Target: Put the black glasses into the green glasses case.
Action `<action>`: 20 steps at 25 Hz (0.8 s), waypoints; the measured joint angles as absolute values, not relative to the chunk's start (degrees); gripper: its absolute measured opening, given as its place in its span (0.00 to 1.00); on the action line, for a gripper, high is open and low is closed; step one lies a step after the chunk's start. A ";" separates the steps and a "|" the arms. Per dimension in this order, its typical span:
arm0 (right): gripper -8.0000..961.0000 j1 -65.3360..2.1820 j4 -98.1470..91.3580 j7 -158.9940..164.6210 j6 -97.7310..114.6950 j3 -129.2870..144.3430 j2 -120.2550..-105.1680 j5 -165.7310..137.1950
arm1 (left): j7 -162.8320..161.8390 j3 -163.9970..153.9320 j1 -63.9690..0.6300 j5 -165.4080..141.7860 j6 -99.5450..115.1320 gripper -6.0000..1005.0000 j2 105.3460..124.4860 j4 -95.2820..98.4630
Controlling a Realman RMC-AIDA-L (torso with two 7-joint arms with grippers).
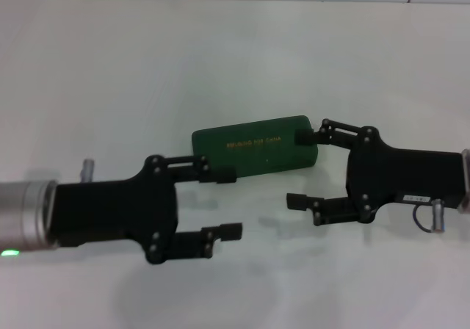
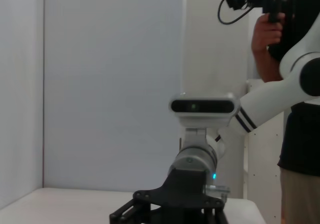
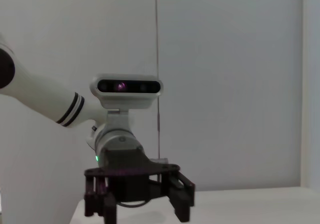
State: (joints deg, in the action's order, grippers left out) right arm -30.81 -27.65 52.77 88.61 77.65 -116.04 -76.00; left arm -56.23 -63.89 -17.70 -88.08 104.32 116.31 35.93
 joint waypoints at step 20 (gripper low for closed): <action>0.92 -30.73 -26.80 50.59 88.81 77.96 -116.19 -75.41 | -53.50 -60.79 -13.61 -88.01 107.52 0.67 115.26 35.97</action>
State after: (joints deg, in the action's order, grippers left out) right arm -30.73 -26.80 50.59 88.81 77.96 -116.19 -75.41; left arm -53.50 -60.79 -13.61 -88.01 107.52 115.26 35.97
